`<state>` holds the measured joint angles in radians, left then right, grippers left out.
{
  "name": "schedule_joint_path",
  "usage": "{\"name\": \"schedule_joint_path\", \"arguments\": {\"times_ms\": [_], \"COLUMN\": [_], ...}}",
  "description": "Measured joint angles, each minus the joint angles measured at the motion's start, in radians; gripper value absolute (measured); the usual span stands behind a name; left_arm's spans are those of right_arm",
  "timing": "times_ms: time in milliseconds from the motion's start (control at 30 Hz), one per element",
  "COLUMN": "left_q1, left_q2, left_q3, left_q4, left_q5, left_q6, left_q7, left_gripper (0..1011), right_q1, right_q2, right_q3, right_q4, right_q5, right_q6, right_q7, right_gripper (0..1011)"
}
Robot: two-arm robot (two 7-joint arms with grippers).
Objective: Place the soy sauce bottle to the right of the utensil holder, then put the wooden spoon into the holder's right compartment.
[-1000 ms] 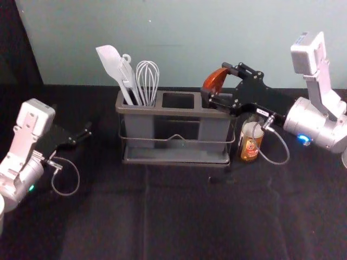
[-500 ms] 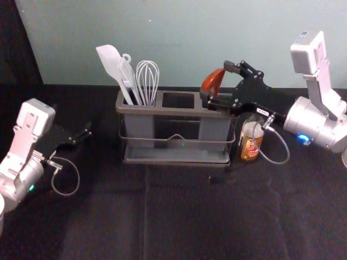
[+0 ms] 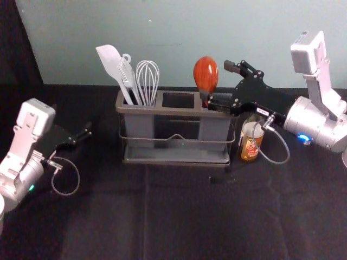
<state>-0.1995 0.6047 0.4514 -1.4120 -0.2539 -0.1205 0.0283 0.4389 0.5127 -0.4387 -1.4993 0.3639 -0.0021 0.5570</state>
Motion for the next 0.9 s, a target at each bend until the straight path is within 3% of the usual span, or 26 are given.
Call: {"name": "schedule_joint_path", "arguments": {"times_ms": [133,433,667,900], "left_q1": [0.000,0.000,0.000,0.000], "left_q2": [0.000,0.000,0.000,0.000], "left_q3": [0.000,0.000,0.000,0.000], "left_q4": [0.000,0.000,0.000,0.000], "left_q5": [0.000,0.000,0.000,0.000], "left_q6": [0.000,0.000,0.000,0.000], "left_q7": [0.000,0.000,0.000,0.000], "left_gripper": [1005,1005,1005,1005], "right_q1": [-0.001,-0.061,-0.156,-0.264], "right_q2": [0.001,0.032,0.058,0.074], "right_q3": [0.000,0.031,0.098,0.169], "right_q4": [-0.006,-0.140,-0.287,-0.396], "right_q5": [-0.002,-0.012,0.004,0.010], "right_q6": [0.001,0.049,0.158,0.207], "right_q7": [-0.002,-0.055,-0.154,-0.234], "right_gripper": [1004,1004,1004,1004]}}
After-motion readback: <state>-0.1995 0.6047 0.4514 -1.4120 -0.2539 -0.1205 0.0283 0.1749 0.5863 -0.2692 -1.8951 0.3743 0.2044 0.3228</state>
